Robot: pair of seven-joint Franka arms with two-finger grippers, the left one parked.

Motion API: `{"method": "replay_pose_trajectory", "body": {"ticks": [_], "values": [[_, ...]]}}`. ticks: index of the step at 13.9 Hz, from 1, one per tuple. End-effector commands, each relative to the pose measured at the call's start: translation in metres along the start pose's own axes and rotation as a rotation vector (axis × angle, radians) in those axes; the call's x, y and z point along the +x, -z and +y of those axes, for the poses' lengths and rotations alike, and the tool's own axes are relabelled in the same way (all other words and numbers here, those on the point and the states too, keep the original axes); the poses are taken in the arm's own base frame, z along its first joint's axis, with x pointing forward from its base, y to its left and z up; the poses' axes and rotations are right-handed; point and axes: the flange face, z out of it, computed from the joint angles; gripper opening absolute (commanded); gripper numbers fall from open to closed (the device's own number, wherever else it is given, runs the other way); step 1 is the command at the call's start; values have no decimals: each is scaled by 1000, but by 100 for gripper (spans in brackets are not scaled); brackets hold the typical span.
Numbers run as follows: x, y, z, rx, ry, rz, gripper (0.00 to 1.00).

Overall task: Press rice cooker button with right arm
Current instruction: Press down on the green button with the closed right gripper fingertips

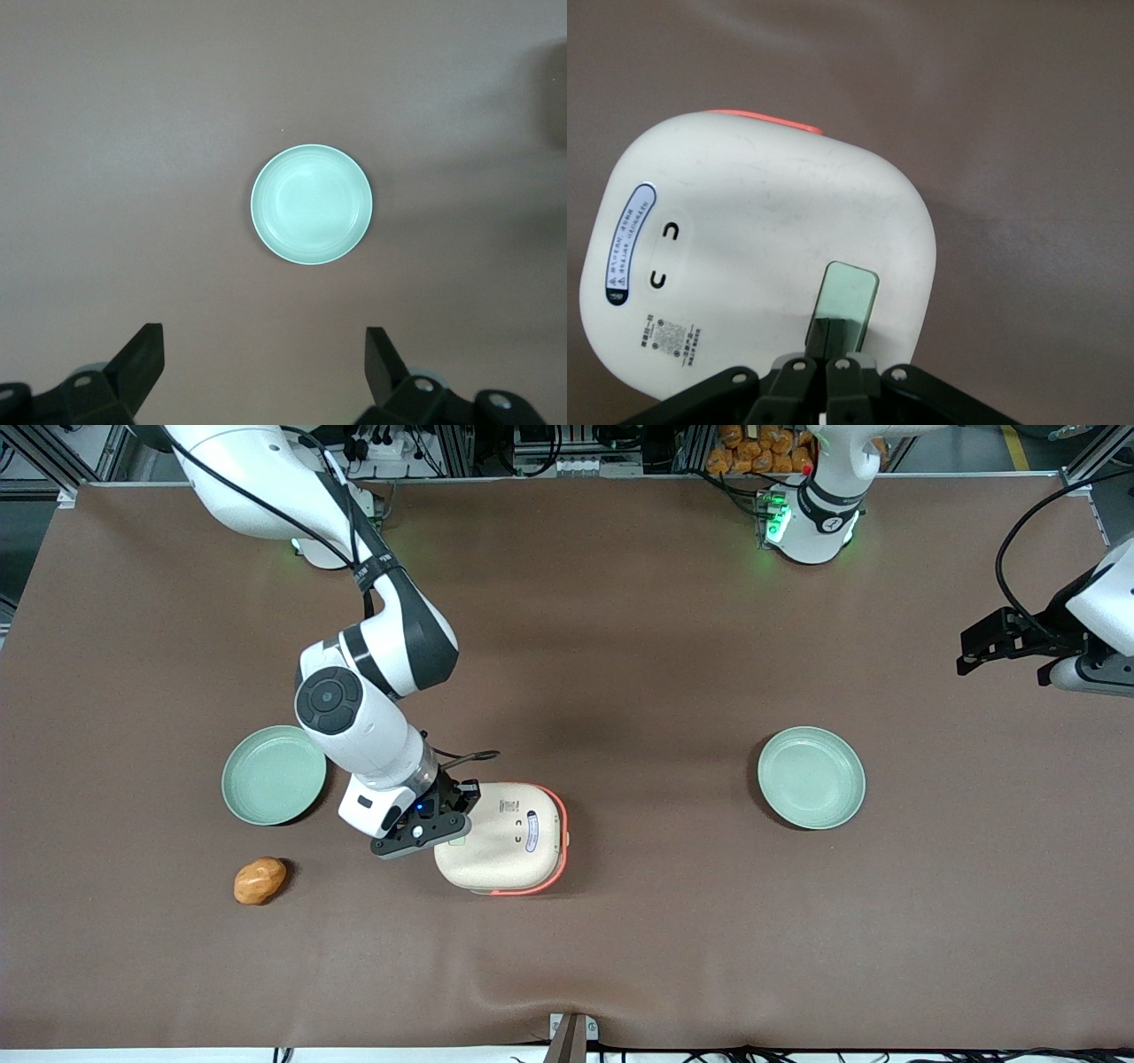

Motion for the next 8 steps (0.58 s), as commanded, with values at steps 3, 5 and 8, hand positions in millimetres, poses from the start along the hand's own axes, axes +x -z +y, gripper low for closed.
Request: {"method": "replay_pose_trajectory", "body": {"ticks": [3,5,8], "values": [[0,-26,-3,2,-13,8,0],[0,-30,-2,0,-15,7,0],[0,-32,1,-4,-17,5,0]]}}
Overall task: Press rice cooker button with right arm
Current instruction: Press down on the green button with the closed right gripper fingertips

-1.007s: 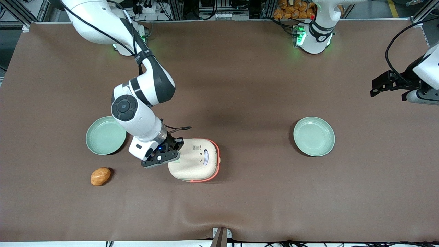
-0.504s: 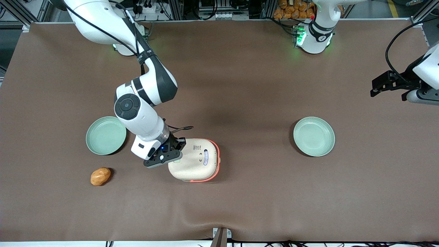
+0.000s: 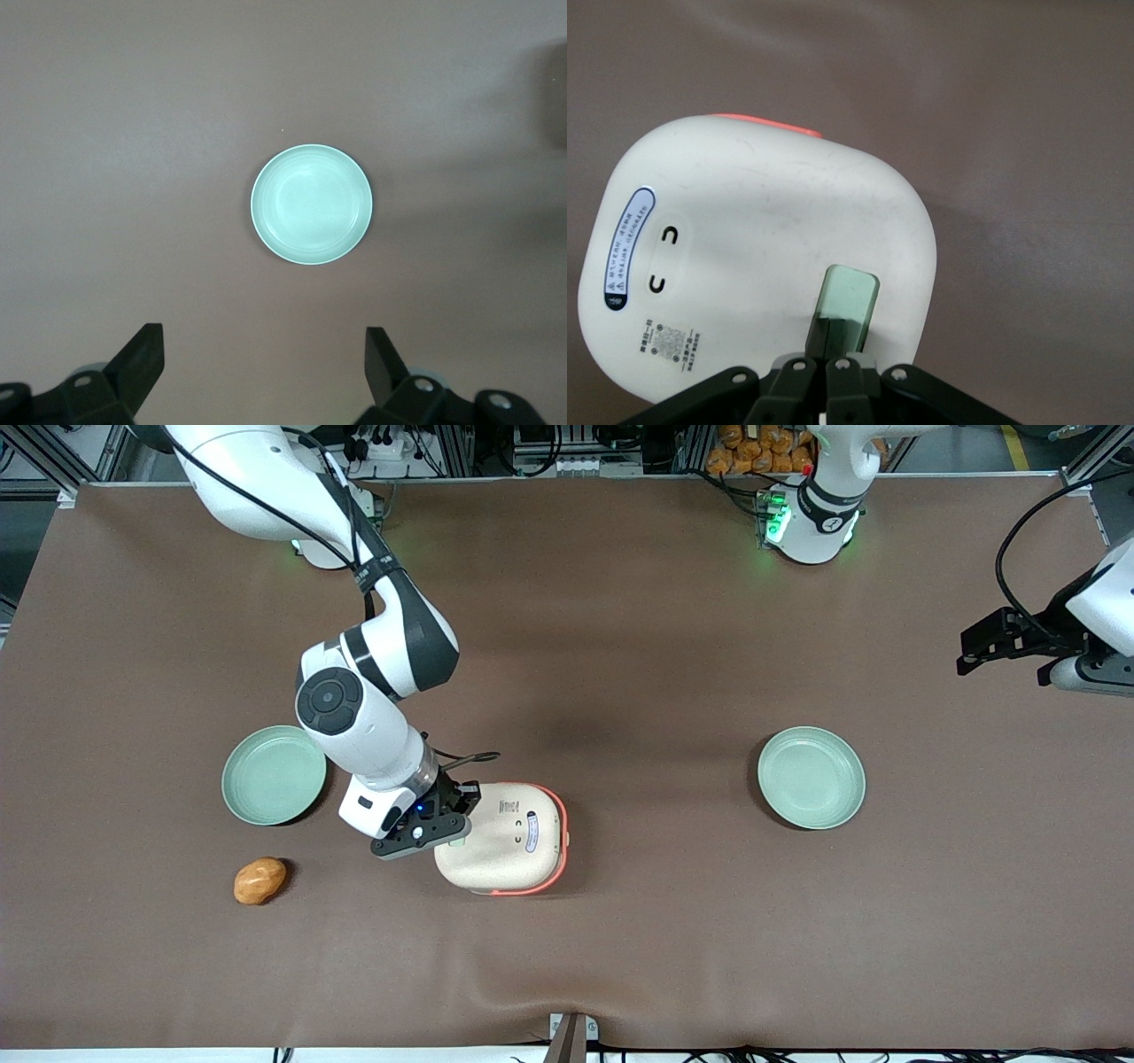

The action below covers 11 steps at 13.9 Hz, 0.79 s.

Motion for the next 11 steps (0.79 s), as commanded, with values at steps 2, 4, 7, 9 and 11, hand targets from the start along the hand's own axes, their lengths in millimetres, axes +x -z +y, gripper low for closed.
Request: {"method": "replay_pose_trajectory", "body": {"ticks": [2,4,7,9,11], "values": [[3,-20,0,-1,-10,13,0],[5,-11,-3,9,-14,17,0],[8,13,-7,48,-38,-5,6],[13,37,-13,54,-31,-32,19],[16,54,-13,55,-39,-48,31]]}}
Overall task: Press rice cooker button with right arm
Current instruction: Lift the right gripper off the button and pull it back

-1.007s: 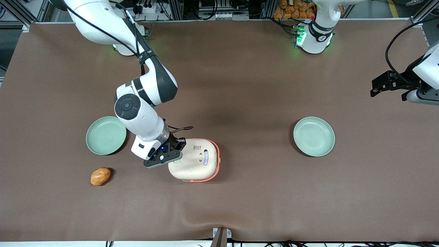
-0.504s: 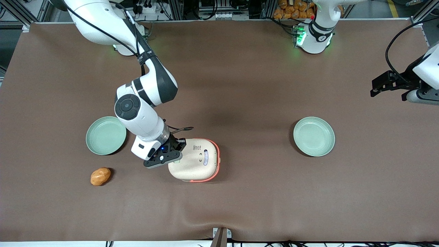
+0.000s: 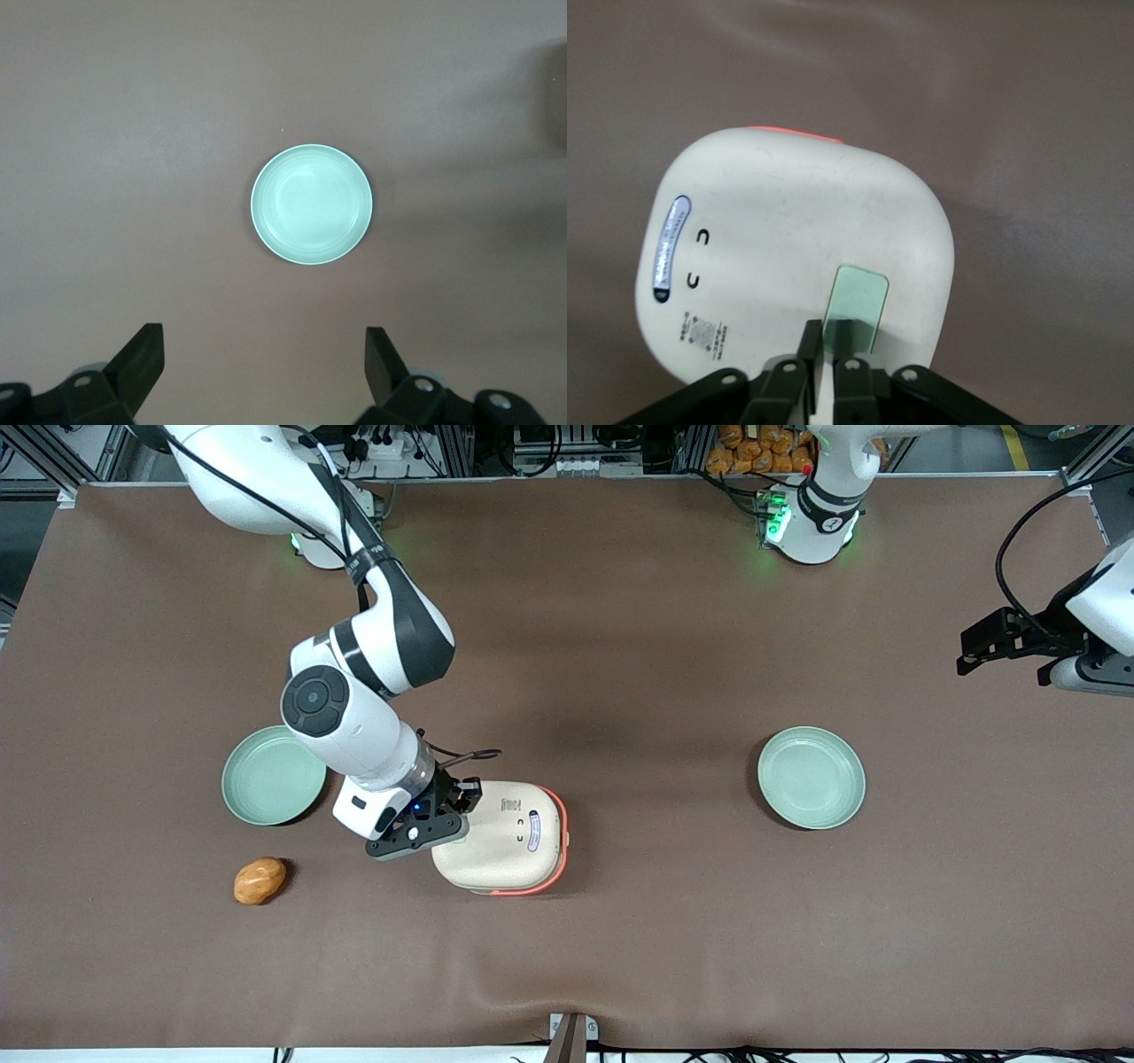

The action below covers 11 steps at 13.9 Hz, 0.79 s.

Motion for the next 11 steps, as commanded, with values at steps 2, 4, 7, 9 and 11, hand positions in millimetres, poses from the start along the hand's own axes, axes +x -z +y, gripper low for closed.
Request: {"method": "replay_pose_trajectory", "body": {"ticks": [2,4,7,9,11], "values": [[2,27,-3,10,-31,-19,48],[1,37,0,5,-37,-28,74],[1,55,6,3,-44,-22,100],[-3,63,13,-1,-53,-50,100],[-5,75,19,0,-60,-62,100]]}}
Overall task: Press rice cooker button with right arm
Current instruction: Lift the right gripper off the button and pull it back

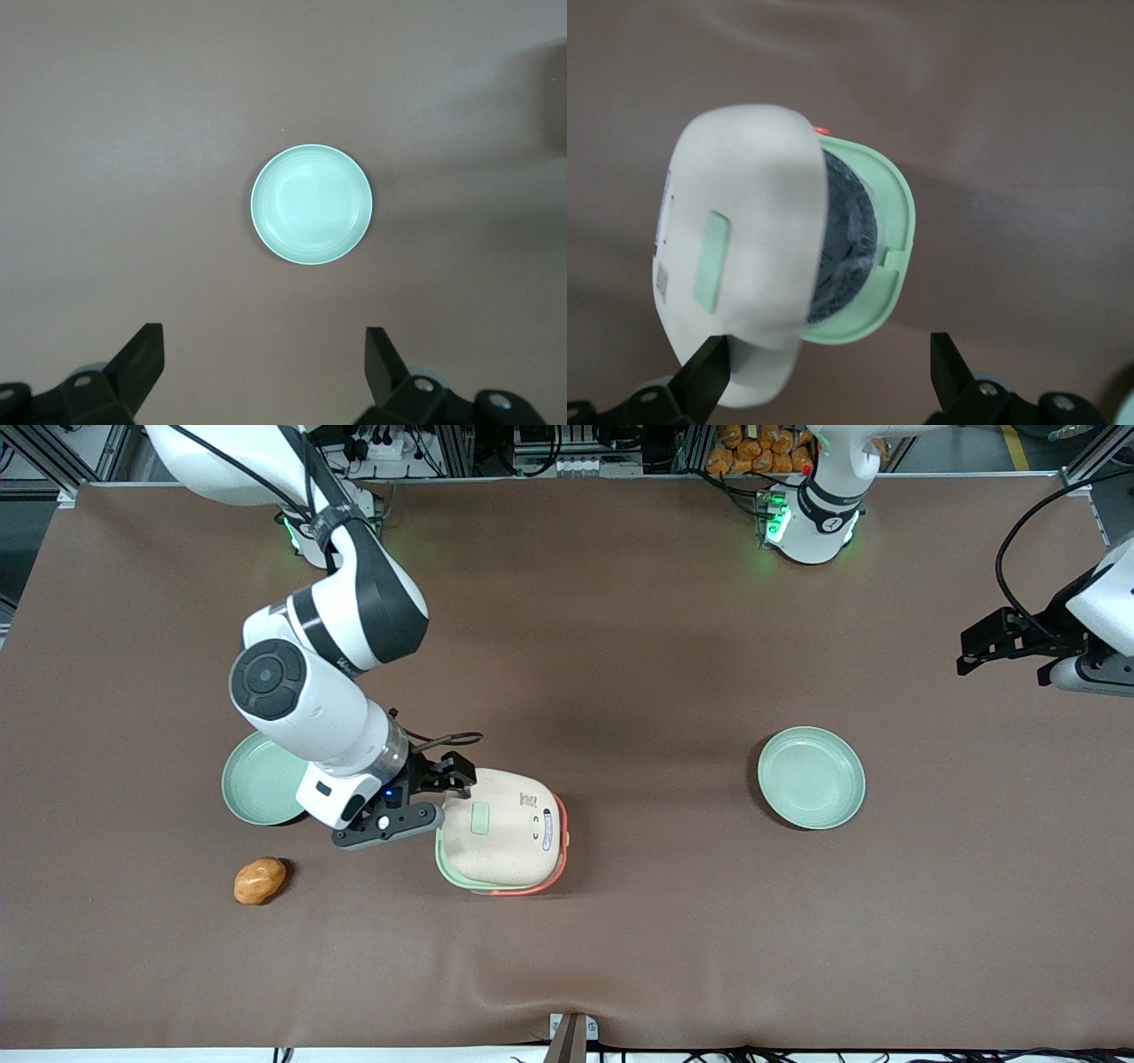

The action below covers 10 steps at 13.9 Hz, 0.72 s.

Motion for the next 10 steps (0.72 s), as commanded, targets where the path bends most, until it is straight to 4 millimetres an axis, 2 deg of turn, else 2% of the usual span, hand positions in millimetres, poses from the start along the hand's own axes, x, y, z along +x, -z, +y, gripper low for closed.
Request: {"method": "replay_pose_trajectory", "body": {"ticks": [1,4,7,10], "values": [[-5,30,12,22,-33,-1,100],[-11,54,26,17,-49,-12,100],[-20,83,58,18,-95,-36,100],[-45,118,91,9,-133,-140,100]]}}
